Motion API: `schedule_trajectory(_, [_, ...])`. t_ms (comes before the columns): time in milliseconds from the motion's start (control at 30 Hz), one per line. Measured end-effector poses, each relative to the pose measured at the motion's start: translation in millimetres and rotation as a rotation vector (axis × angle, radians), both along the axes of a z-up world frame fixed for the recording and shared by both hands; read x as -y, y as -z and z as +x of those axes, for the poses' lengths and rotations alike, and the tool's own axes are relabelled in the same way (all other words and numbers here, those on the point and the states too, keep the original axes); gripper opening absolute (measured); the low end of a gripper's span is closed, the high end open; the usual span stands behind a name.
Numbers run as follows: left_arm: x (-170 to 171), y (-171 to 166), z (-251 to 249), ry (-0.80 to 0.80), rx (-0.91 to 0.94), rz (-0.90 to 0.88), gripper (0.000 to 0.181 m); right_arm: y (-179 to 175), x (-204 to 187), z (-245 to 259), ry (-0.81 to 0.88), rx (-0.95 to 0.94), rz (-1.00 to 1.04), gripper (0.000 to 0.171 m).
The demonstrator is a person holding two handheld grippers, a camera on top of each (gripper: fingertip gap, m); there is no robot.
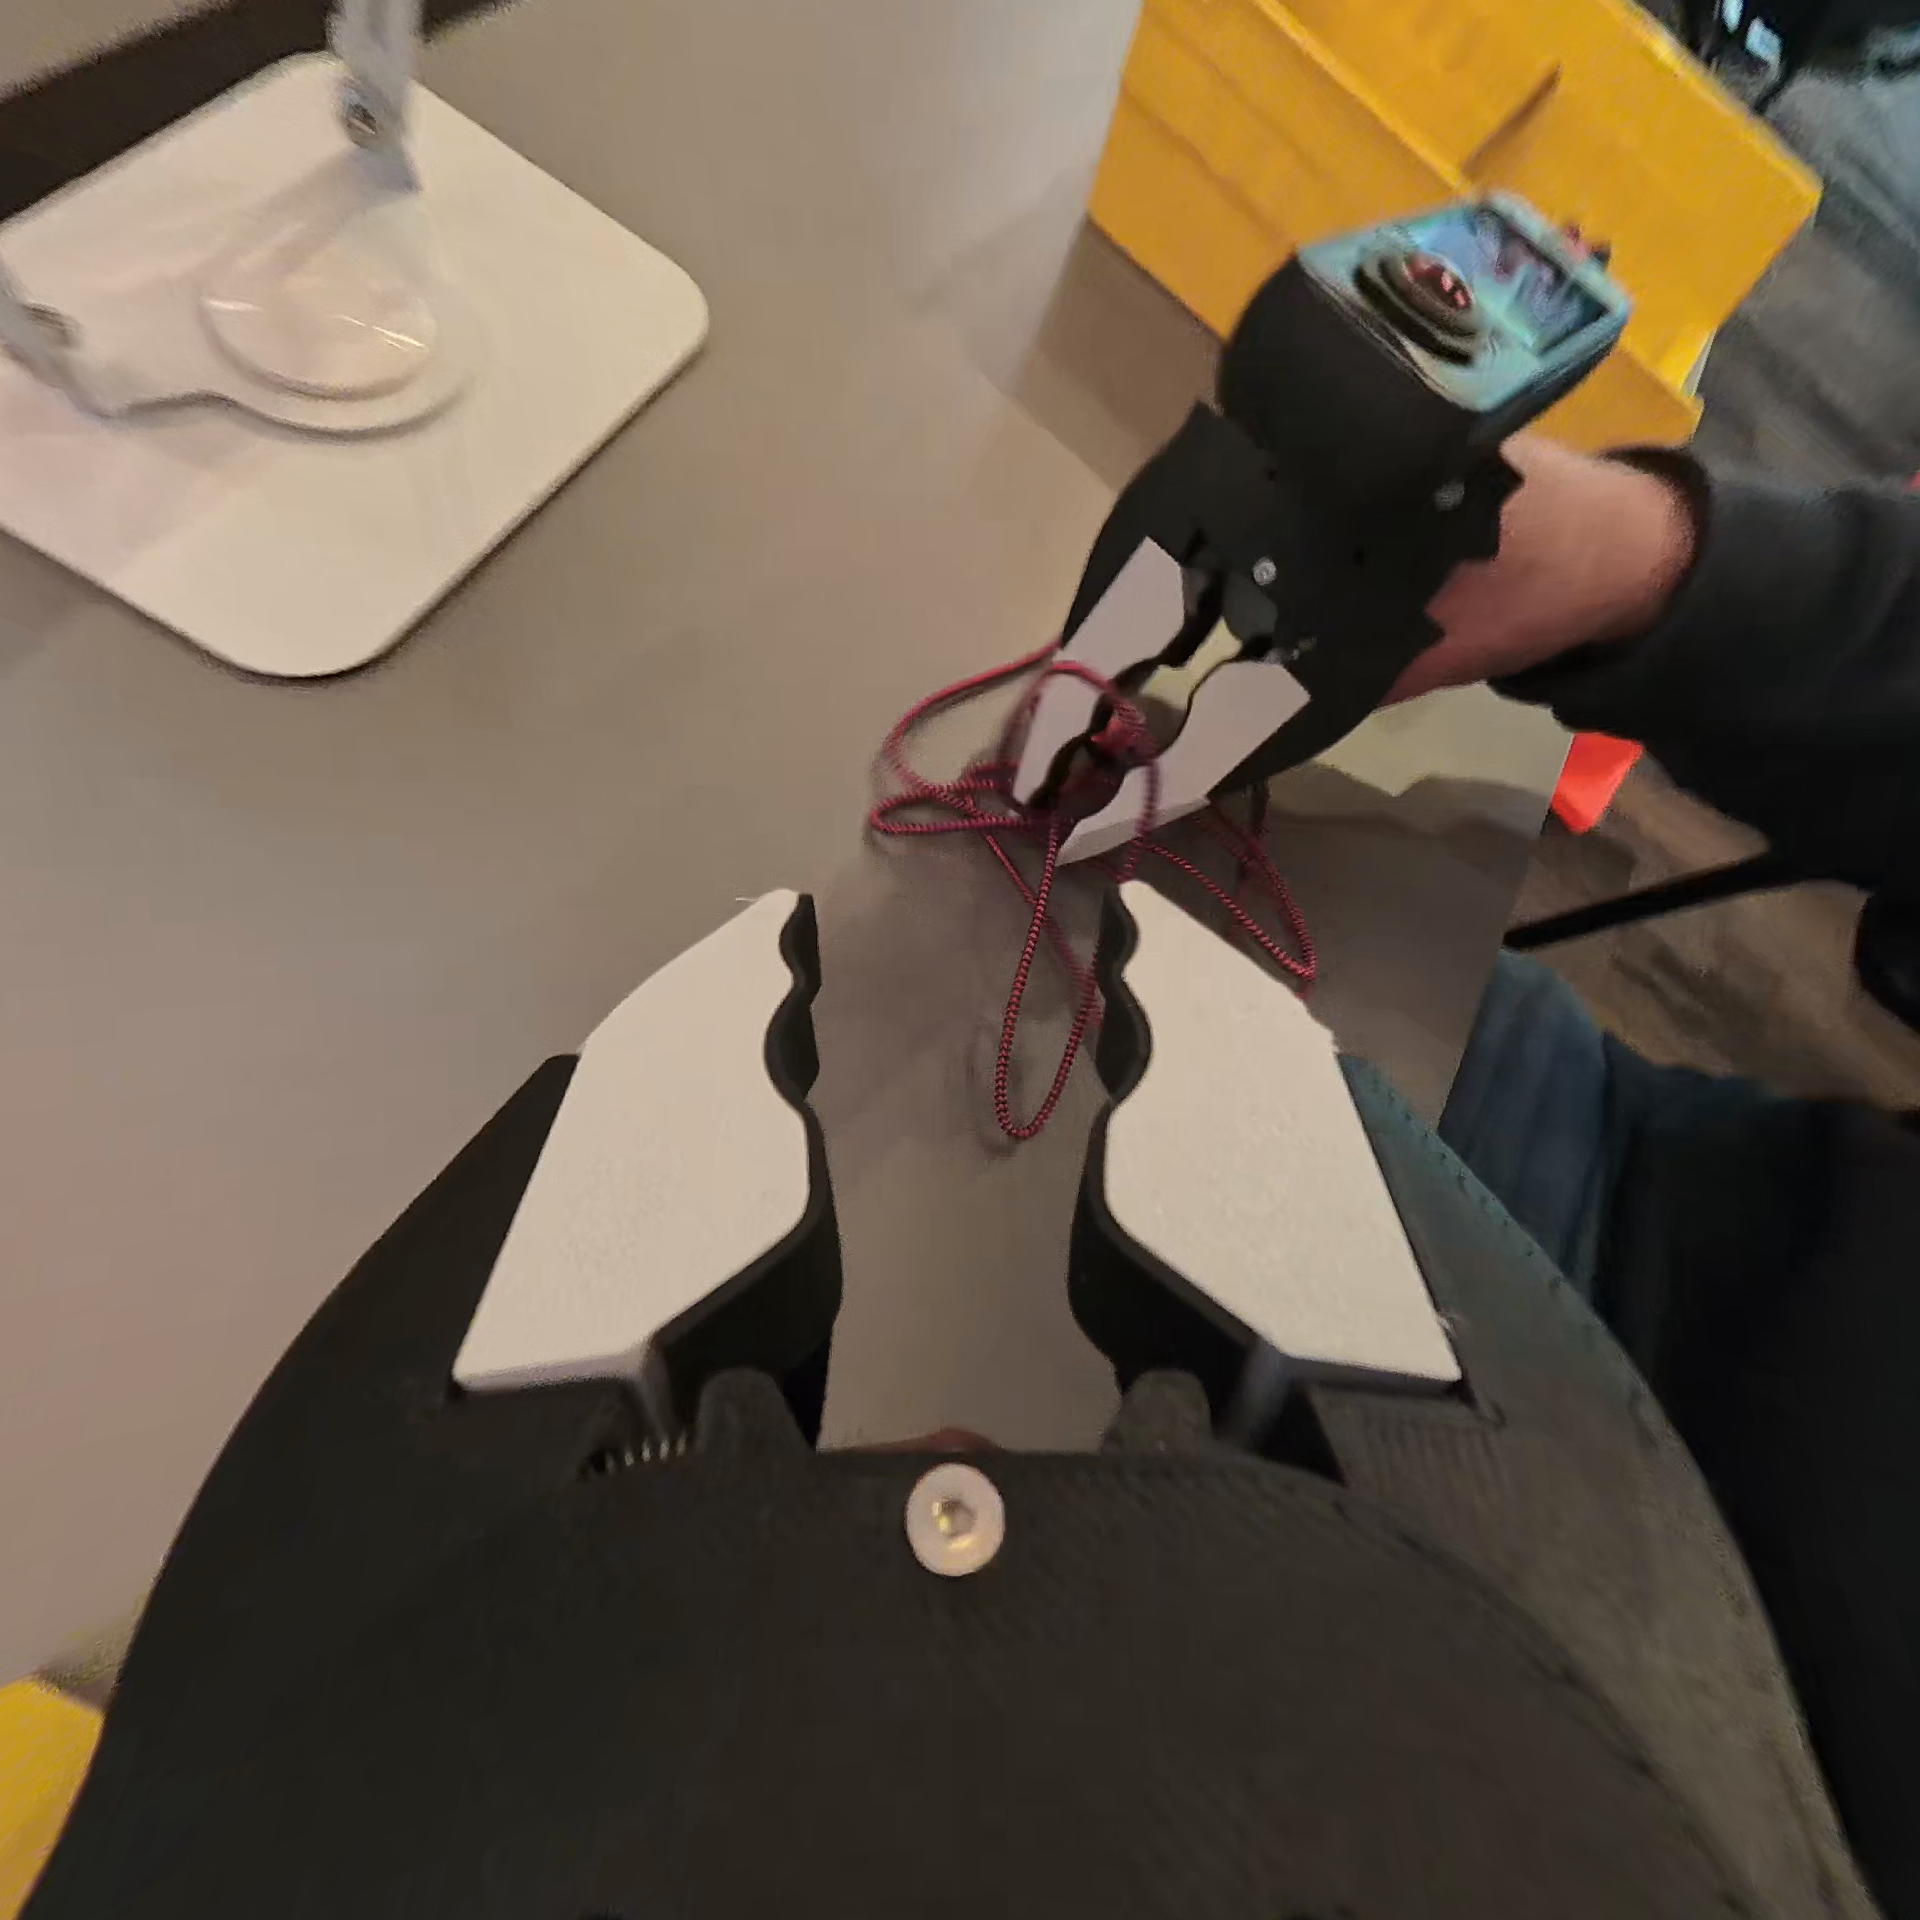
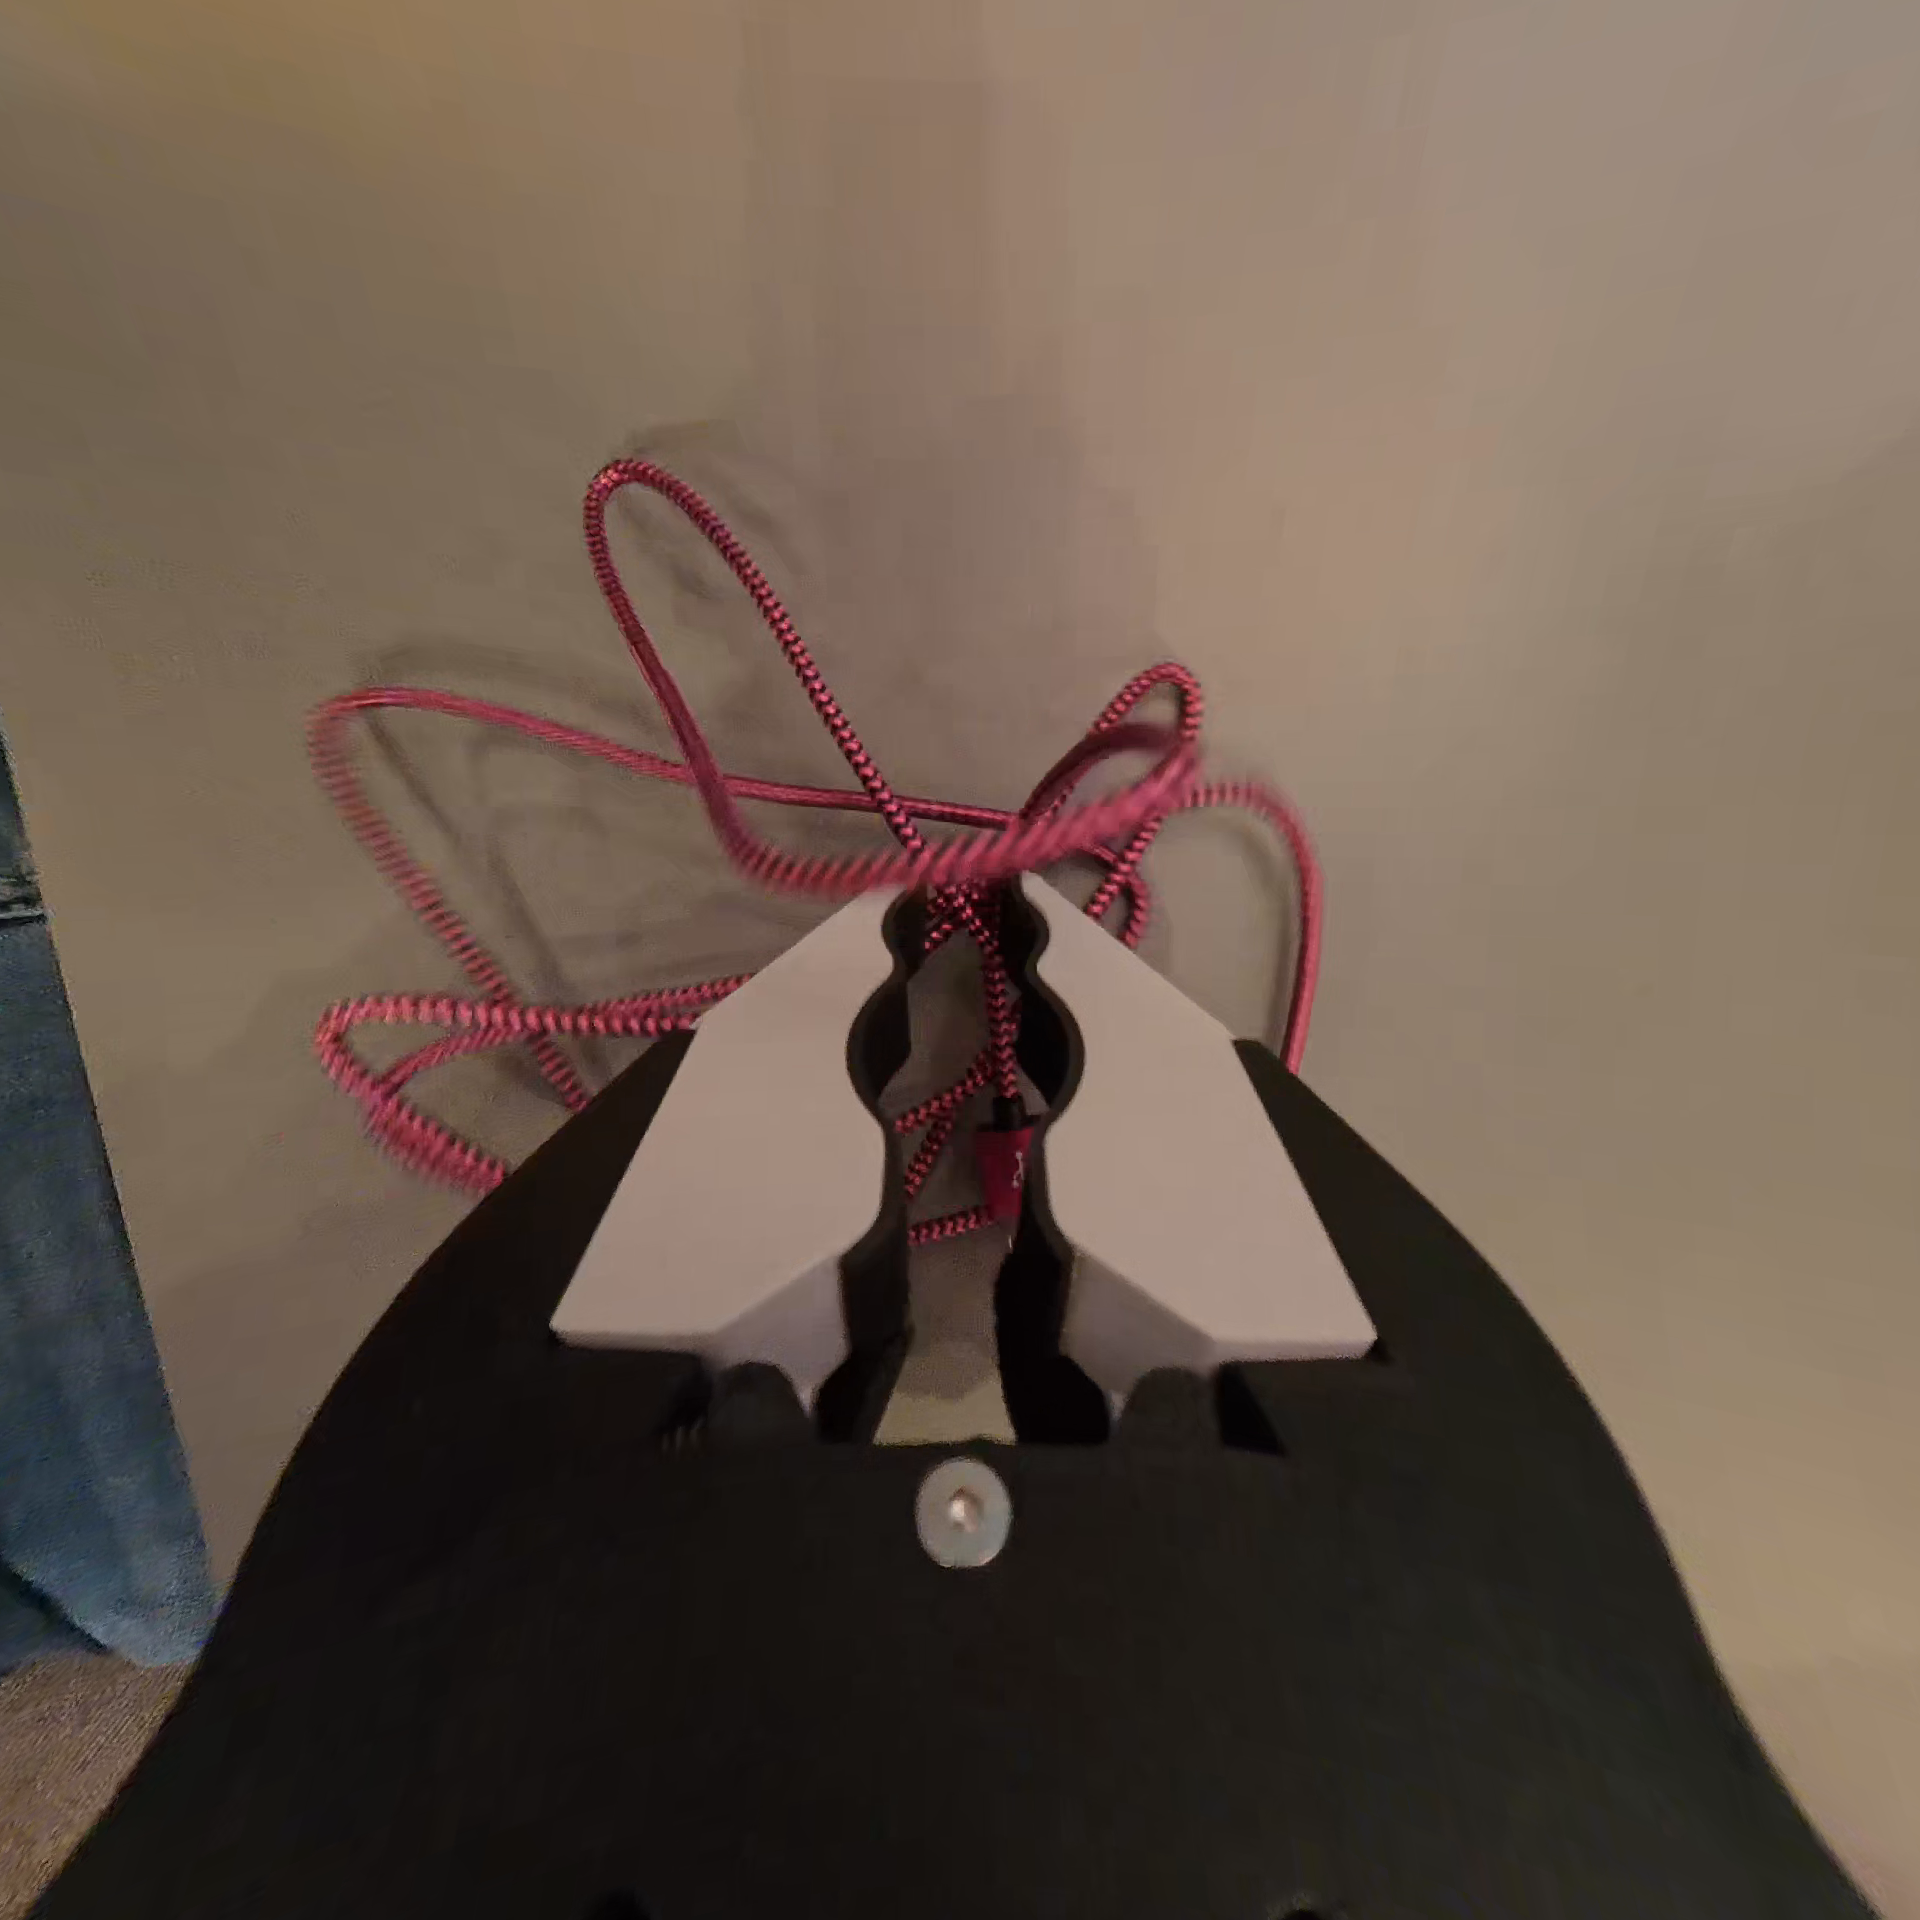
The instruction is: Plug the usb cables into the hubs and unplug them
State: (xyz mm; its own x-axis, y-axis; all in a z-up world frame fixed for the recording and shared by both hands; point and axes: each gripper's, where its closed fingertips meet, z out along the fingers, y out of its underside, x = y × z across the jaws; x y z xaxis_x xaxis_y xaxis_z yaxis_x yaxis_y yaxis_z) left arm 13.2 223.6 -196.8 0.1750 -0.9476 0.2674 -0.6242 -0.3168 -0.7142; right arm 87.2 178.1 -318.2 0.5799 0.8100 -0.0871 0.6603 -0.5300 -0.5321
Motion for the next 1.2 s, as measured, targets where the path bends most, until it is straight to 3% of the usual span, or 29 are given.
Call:
schedule_trajectory(100, [25, 25, 14, 0.098, -0.086, 0.039, 0.063, 2, 9, -1, 0.005, -0.023, -0.049, 0.033])
schedule_trajectory(200, [43, 44, 25, 0.168, -0.151, 0.106, 0.076, -11, 17, 3, 0.012, -0.036, -0.042, 0.041])
schedule_trajectory(400, [70, 69, 42, 0.234, -0.196, 0.079, 0.078, -45, 40, 23, 0.067, -0.043, -0.027, 0.05])
schedule_trajectory(600, [76, 105, 58, 0.185, -0.272, 0.0, 0.082, -23, 74, 59, 0.191, 0.053, -0.186, 0.06])
schedule_trajectory(667, [77, 112, 65, 0.177, -0.264, -0.052, 0.076, -11, 77, 50, 0.178, 0.009, -0.215, 0.057])
schedule_trajectory(733, [80, 114, 69, 0.172, -0.263, -0.096, 0.068, -4, 74, 37, 0.177, -0.058, -0.211, 0.043])
schedule_trajectory(867, [87, 109, 72, 0.216, -0.241, -0.09, 0.015, 4, 68, 20, 0.185, -0.12, -0.203, 0.015])
schedule_trajectory(1067, [90, 106, 71, 0.227, -0.226, -0.128, 0.013, 1, 60, -11, 0.2, -0.285, -0.196, 0.009])
schedule_trajectory(1133, [89, 108, 67, 0.224, -0.243, -0.117, 0.019, -1, 57, -19, 0.223, -0.35, -0.208, 0.01])
schedule_trajectory(1200, [83, 108, 59, 0.206, -0.269, -0.092, 0.04, -1, 59, -24, 0.213, -0.368, -0.213, 0.01])
